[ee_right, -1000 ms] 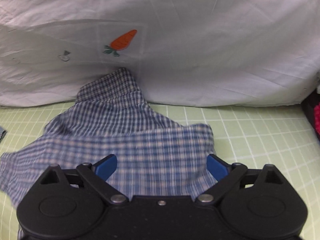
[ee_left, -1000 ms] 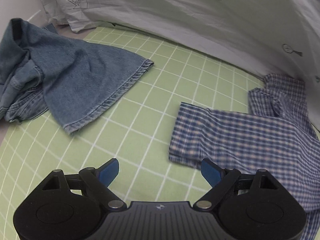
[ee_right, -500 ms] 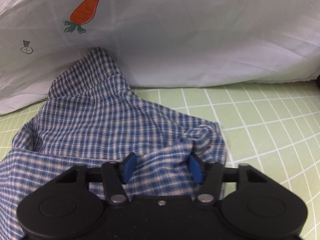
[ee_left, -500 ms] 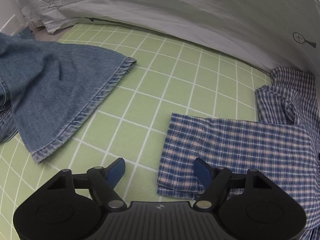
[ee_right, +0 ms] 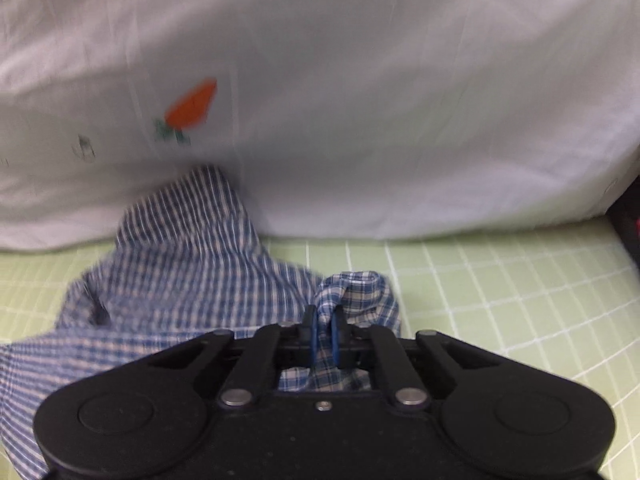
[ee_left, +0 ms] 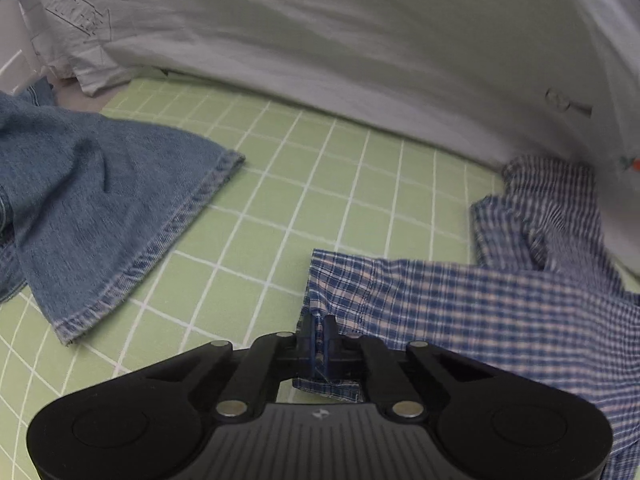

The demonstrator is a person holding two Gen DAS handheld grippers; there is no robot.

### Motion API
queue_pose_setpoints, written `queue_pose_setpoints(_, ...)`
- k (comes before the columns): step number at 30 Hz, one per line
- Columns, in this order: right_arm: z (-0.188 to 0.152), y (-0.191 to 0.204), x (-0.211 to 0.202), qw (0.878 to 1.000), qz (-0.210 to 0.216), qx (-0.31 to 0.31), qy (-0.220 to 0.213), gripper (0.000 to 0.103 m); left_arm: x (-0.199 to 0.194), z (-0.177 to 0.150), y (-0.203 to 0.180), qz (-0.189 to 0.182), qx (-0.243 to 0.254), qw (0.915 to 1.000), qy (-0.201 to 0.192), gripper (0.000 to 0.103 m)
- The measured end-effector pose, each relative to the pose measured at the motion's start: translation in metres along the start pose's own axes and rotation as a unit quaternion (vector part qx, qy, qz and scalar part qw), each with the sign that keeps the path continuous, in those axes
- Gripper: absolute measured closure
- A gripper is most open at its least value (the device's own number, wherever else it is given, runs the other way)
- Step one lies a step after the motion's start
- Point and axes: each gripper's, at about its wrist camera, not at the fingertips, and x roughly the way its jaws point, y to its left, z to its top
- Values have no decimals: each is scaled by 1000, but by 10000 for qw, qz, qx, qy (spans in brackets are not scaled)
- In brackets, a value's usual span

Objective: Fold clothes
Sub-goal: 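Pinch the hem with the left gripper while the right gripper pinches the hem too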

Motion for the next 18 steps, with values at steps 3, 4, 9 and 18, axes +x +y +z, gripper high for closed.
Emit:
queue_pose_setpoints(3,12,1,-18,9995,50,84,-316,98,-29,7,8,-270,-178,9990,-323,100)
queue_pose_setpoints(4,17,2,-23,9991,82,111,-398,98,-39,10,13,-405,-353,9978,-393,100)
queue_pose_setpoints(9,29,15,-34,9970,431,159,-623,98,-79,19,45,-549,-1074,9890,-860,100)
queue_pose_setpoints(18,22,52,28,9965,623,-3,550,45,-52,13,82,45,-1391,9877,-718,100)
